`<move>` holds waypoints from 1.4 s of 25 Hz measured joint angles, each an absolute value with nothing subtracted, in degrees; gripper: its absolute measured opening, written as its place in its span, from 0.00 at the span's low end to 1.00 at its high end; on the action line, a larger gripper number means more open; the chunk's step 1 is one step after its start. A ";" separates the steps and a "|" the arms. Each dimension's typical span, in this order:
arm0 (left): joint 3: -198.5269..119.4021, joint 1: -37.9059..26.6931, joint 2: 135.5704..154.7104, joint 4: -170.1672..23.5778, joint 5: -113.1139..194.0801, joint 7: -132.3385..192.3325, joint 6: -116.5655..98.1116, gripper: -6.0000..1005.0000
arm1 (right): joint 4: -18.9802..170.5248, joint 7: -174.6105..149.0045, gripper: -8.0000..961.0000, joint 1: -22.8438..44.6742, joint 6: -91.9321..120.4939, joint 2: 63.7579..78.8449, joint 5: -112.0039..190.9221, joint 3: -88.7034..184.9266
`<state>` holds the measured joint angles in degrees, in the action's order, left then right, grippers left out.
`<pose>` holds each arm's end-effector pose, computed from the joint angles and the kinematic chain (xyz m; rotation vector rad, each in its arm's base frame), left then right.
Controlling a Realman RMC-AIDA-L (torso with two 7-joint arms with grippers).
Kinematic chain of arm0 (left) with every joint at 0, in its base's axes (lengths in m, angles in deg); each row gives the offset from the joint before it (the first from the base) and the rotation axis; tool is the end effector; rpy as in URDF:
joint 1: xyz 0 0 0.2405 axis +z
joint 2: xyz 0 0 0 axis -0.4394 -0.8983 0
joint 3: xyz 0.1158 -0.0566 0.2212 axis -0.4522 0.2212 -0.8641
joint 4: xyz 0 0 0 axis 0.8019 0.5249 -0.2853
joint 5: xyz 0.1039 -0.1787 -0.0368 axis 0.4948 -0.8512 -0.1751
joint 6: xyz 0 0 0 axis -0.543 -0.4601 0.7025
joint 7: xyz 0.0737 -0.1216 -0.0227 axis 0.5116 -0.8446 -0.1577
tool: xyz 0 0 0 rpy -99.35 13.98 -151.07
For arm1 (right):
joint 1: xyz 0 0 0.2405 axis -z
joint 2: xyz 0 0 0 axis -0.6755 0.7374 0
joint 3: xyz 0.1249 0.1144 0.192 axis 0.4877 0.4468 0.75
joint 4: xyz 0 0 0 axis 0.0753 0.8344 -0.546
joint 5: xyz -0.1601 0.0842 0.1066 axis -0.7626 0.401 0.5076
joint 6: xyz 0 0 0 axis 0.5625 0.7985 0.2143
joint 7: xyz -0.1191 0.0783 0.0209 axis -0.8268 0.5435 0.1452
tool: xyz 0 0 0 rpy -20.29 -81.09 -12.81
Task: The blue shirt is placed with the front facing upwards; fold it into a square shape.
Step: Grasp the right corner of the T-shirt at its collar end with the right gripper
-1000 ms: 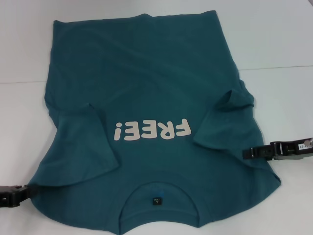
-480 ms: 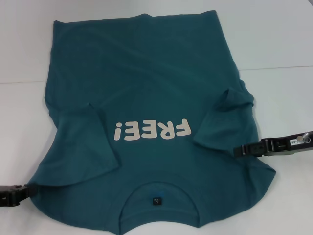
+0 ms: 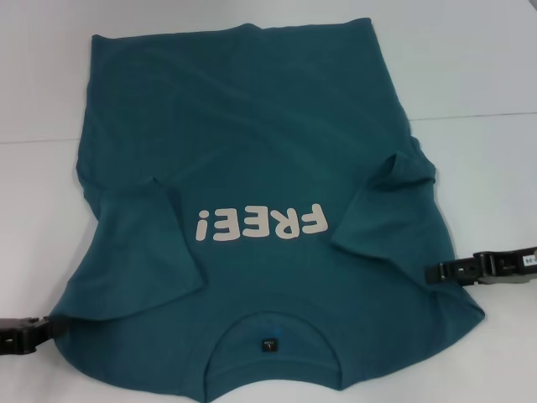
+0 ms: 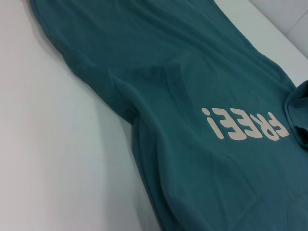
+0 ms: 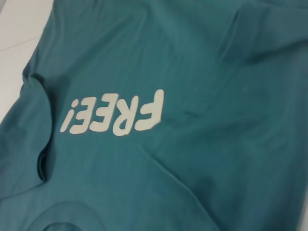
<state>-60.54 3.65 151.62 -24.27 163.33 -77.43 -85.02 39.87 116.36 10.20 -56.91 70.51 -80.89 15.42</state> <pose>-0.3496 0.2958 0.0389 -2.2617 -1.3903 -0.3917 0.3241 0.3511 0.0440 -2.2200 1.7125 0.2357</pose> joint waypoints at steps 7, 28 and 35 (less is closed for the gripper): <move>-60.54 3.65 151.67 -24.29 163.31 -77.43 -85.02 0.00 | 39.07 116.47 0.87 11.90 -56.67 69.99 -80.66 15.74; -60.54 3.14 151.66 -24.35 163.05 -77.43 -85.01 0.00 | 39.05 118.19 0.86 10.49 -56.06 70.08 -84.32 15.65; -60.48 3.04 151.60 -24.35 163.04 -77.43 -84.90 0.00 | 39.01 118.28 0.86 10.02 -55.86 70.19 -84.54 15.61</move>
<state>-60.48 3.04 151.60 -24.35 163.04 -77.43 -84.90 39.01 118.28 10.02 -55.86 70.19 -84.54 15.61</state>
